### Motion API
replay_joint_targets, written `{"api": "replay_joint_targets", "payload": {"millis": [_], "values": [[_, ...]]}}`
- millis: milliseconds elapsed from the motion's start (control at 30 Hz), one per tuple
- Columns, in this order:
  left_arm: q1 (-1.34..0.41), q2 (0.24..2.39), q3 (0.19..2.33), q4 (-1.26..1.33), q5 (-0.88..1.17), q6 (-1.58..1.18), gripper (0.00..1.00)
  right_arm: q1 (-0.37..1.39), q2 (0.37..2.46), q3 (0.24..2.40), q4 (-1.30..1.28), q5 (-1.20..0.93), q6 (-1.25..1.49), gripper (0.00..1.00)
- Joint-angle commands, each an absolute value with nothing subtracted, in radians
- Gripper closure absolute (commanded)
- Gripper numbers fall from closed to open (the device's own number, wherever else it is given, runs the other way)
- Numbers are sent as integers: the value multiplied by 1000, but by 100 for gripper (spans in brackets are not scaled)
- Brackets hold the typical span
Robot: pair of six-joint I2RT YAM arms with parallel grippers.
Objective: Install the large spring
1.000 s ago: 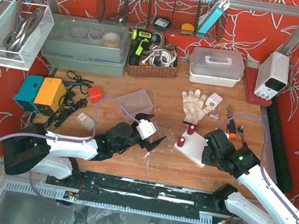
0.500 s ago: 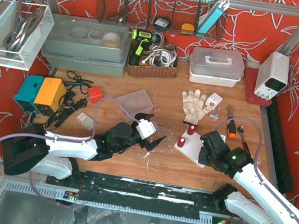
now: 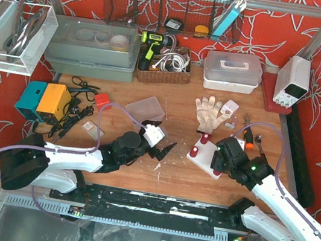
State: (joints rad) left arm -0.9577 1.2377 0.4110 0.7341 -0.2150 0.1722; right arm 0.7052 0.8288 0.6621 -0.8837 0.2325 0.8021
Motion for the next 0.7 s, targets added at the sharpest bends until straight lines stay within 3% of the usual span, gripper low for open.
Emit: {"api": "replay_joint_targets", "payload": {"millis": [0, 167, 300, 433, 500, 667], "values": [[-953, 1180, 414, 684, -304, 39, 0, 704, 795, 767, -919, 357, 806, 26], [-874, 1138, 428, 630, -329, 33, 0, 704, 749, 841, -806, 583, 712, 2], [-719, 1119, 462, 597, -322, 58, 0, 704, 713, 808, -588, 806, 561, 1], [-595, 1078, 396, 636, -345, 93, 0, 699, 680, 608, -78, 968, 193, 1], [-524, 1066, 333, 682, -338, 91, 0, 674, 679, 532, 117, 974, 18, 1], [-431, 1071, 242, 757, -333, 155, 1, 440, 714, 447, 220, 774, 1, 1]]}}
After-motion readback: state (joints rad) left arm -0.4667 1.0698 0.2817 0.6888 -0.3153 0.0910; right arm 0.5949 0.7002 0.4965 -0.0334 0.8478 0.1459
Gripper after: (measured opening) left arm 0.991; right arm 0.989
